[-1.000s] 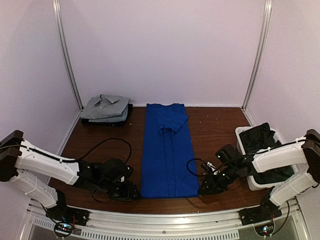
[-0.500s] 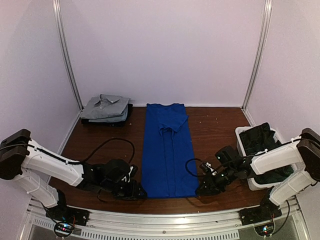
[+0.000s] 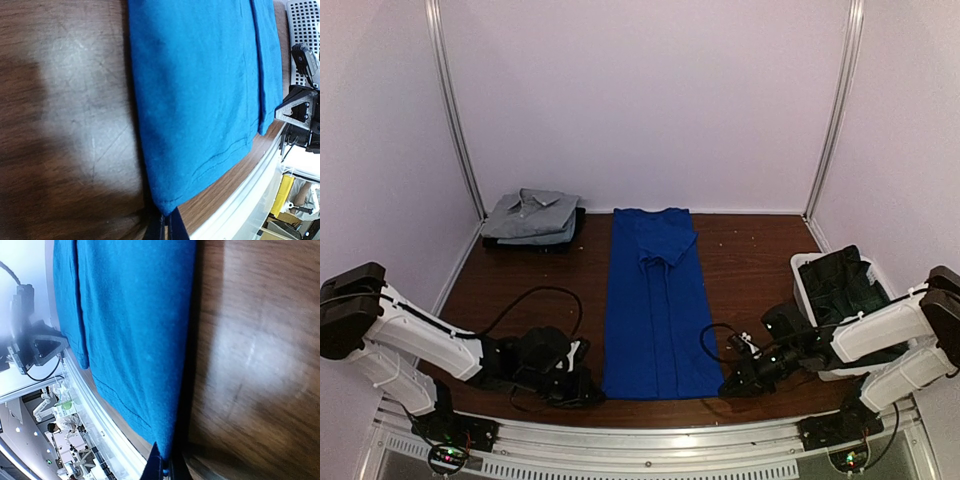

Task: Fold and stack the mixed laundry pile
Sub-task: Pick up the rectangle-folded T-shirt from the center of the board.

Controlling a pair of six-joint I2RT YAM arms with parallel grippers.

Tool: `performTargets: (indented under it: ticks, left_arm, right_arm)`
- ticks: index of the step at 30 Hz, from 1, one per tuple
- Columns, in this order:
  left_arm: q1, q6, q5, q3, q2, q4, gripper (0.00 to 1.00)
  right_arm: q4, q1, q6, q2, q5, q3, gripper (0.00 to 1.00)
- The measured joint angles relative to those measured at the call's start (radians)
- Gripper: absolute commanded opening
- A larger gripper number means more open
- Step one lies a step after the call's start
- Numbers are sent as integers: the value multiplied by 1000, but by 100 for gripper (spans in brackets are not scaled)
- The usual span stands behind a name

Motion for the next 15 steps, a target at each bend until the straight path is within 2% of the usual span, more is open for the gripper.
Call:
performTargets:
  ticks: [12, 15]
  left_arm:
    - [-1, 44, 14, -23, -101, -53, 0]
    - [-1, 62, 27, -3, -94, -72, 21]
  right_arm:
    - [-36, 6, 40, -98, 14, -45, 0]
    - [-44, 6, 40, -101, 15, -43, 0]
